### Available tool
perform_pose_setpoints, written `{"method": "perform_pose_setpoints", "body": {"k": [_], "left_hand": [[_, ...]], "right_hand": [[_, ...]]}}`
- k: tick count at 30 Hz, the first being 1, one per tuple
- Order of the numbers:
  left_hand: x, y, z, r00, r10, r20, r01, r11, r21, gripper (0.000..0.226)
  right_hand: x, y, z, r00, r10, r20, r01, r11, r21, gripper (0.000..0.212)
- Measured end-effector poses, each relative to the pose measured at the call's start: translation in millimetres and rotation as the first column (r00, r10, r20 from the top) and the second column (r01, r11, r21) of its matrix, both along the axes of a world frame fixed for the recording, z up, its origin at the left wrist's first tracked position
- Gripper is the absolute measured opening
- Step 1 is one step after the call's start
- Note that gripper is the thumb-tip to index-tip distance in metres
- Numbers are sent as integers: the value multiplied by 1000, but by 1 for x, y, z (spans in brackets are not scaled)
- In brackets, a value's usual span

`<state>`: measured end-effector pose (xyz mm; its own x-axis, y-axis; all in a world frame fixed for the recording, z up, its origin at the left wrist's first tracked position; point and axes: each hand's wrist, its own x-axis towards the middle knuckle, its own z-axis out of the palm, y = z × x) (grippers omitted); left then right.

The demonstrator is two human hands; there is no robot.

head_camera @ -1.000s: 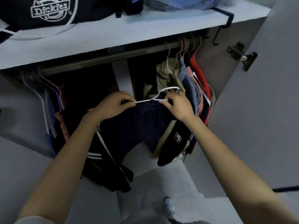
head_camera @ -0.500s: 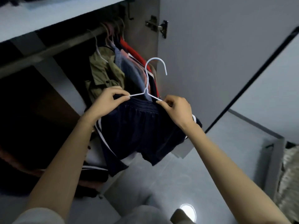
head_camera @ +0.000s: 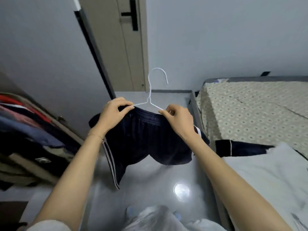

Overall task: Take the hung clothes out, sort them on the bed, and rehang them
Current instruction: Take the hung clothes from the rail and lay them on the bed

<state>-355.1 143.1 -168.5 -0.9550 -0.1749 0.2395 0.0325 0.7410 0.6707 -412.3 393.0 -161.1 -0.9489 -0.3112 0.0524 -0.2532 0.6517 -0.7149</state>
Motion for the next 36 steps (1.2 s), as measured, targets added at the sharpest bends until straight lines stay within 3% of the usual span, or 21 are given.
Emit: {"method": "perform_pose_setpoints", "body": {"k": [6, 12, 18, 22, 28, 31, 36], "left_hand": [[-87, 128, -21, 965, -252, 77, 251, 968, 27, 10], [-166, 230, -35, 858, -501, 108, 504, 864, 0, 10], [-239, 338, -46, 695, -711, 109, 712, 701, 39, 15], [-272, 419, -41, 531, -840, 109, 838, 540, 83, 16], [-279, 534, -28, 307, -952, -18, 949, 304, 79, 14], [-272, 579, -22, 241, -967, -79, 969, 235, 69, 12], [-265, 653, -17, 203, -968, -149, 978, 192, 84, 13]], "right_hand": [[-24, 130, -19, 955, -289, 63, 289, 957, 10, 36], [-33, 220, -26, 844, -527, 99, 524, 850, 58, 38], [-44, 294, -27, 650, -753, 102, 746, 658, 107, 37], [-38, 344, -12, 480, -875, 65, 863, 484, 146, 37], [-7, 408, 6, 228, -973, -31, 965, 221, 144, 35], [6, 438, 12, 144, -988, -53, 981, 136, 142, 36], [16, 496, 26, 66, -991, -115, 985, 47, 166, 40]]}}
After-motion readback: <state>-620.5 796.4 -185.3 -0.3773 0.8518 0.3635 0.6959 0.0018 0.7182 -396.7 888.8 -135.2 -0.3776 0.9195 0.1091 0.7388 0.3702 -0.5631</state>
